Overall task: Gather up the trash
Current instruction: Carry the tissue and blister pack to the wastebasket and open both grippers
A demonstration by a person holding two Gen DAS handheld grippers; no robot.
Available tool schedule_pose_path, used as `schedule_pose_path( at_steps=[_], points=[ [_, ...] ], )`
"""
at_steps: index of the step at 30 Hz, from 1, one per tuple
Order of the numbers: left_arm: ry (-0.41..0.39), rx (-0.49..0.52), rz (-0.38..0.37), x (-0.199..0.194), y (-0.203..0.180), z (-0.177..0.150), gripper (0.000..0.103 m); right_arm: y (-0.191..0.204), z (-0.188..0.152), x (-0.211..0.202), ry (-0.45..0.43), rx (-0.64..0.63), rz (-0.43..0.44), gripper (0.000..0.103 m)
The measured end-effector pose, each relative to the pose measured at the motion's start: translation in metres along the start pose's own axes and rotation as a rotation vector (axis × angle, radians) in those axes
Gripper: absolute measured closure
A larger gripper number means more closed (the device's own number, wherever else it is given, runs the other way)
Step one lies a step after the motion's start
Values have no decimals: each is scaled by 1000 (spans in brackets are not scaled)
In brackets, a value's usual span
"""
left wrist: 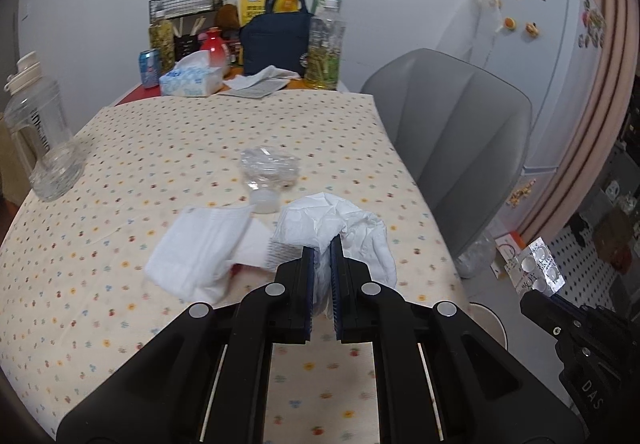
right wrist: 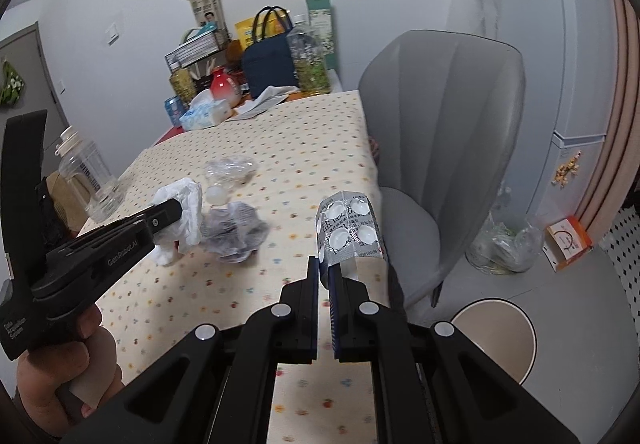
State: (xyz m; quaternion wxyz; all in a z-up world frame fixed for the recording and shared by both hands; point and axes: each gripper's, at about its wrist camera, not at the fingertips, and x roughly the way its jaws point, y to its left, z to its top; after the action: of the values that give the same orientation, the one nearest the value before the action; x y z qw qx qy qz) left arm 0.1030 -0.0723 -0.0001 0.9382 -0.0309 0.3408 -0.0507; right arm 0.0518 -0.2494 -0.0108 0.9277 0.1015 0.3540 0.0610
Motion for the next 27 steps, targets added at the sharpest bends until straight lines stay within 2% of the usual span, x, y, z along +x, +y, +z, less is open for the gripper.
schedule_pose_path(
  at_steps=[9,27],
  points=[
    [22,82,-42,19,-57,5,95,-56,-7,0,-2,94,-49,97],
    [109,283,-106,66,-186,-11,95,-189,-38,4,16,317,-123,97]
  ],
)
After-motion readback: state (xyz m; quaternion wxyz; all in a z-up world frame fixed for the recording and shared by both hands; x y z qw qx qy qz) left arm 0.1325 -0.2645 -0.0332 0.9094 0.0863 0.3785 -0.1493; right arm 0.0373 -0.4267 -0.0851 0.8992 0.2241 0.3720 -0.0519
